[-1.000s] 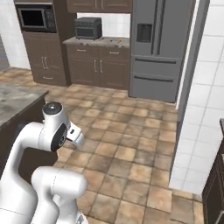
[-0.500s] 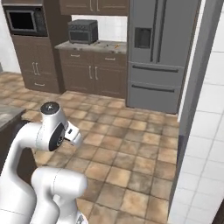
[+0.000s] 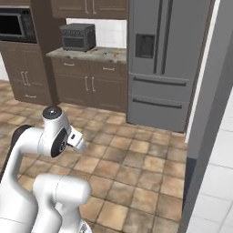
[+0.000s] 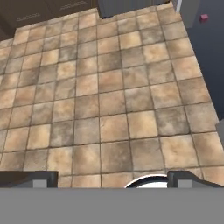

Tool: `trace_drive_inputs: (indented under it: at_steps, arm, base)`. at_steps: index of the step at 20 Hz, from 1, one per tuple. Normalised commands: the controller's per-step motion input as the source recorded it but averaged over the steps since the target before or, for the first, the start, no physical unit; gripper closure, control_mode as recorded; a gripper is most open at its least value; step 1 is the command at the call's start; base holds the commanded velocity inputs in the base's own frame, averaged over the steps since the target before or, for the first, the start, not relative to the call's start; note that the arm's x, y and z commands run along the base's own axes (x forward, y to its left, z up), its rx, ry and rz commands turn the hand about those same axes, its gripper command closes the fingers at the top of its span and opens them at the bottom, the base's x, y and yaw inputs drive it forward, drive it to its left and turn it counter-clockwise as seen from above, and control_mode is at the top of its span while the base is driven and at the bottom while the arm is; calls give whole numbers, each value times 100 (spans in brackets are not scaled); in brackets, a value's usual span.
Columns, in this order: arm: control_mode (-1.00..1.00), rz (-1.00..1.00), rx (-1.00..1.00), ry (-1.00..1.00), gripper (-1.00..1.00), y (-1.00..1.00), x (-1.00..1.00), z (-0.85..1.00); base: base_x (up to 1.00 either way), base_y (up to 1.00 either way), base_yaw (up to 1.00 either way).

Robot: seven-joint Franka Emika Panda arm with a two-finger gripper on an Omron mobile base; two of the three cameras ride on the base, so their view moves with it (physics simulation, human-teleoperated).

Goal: Organize the utensils by type. Pick up the wooden spoons from the counter and place them in the open cabinet. Then pick up the metallic utensils from the counter and place them in the open drawer.

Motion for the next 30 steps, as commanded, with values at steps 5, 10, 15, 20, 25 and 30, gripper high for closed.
trace_drive_inputs:
  at_steps: [5, 10, 15, 20, 25, 30]
  arm:
    - [100, 0, 0, 0, -100, 0, 0, 0]
    - [100, 0, 0, 0, -100, 0, 0, 0]
    - [100, 0, 0, 0, -100, 0, 0, 0]
    - [100, 0, 0, 0, -100, 0, 0, 0]
    - [100, 0, 0, 0, -100, 0, 0, 0]
    - [100, 0, 0, 0, -100, 0, 0, 0]
  base:
    - [100, 15, 9]
    - [100, 16, 12]
    - [100, 20, 14]
    - [100, 34, 13]
    - [100, 46, 3]
    - [97, 55, 0]
